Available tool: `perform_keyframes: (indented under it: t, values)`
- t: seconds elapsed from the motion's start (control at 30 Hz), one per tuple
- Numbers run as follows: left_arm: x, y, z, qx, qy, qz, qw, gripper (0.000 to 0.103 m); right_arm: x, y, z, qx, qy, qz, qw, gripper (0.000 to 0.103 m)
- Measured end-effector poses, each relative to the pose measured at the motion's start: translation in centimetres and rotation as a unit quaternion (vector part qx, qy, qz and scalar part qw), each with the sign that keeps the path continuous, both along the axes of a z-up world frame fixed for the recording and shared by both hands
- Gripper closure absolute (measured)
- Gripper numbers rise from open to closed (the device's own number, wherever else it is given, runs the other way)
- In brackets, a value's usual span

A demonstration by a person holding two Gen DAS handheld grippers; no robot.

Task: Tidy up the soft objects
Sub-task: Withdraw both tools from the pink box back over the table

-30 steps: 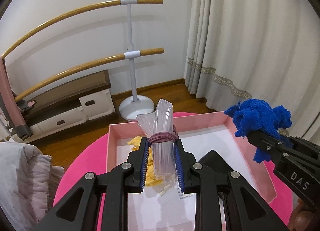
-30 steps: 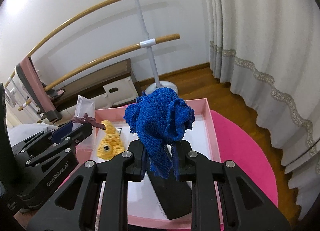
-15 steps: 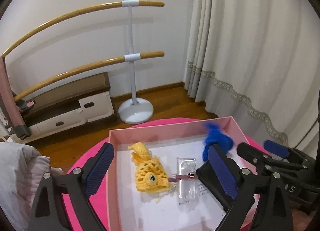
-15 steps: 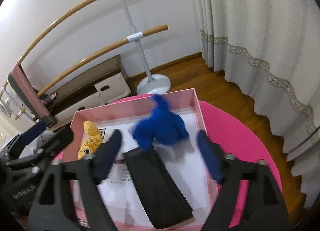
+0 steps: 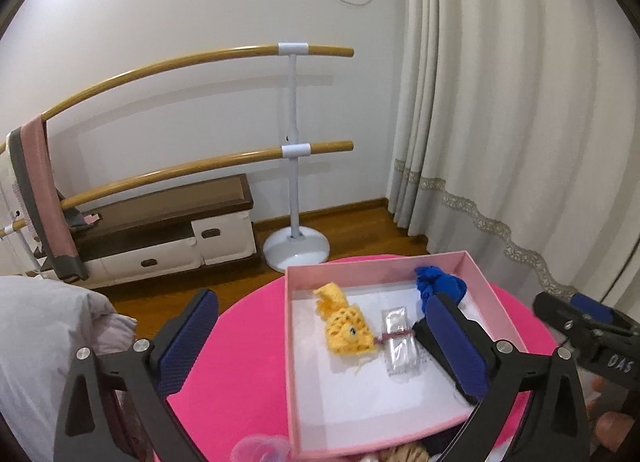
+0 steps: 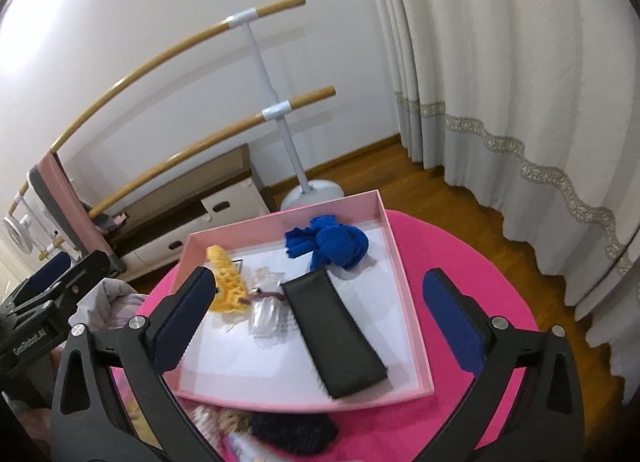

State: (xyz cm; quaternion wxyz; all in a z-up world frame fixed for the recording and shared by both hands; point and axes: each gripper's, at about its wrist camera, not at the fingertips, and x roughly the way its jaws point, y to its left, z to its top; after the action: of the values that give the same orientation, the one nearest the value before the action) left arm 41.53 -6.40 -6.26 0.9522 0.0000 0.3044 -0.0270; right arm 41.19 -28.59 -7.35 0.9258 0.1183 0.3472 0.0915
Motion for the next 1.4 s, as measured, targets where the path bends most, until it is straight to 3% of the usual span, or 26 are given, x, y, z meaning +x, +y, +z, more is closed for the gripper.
perform_keyframes:
  t: [0.27,0.67,1.4]
  values:
    - [-8.4,1.9,-0.4,0.016,-0.006,0.004,0.9998,0.000,-6.7,0.4,1.6,0.008,-0.038,-0.002,0.999,0.000]
    - [-19.7,3.1,-1.0,0.020,-0.026,0.006,0.9994,0.000,-14.0,0.7,0.8,0.008,-0.052,-0.011,0.999,0.000]
    - [-30.2,3.2,0.2,0.015,-0.028,0.008,0.9995,0.000,-22.7,1.5,-0.3,-0.012,-0.064,-0.018,0.998,0.000]
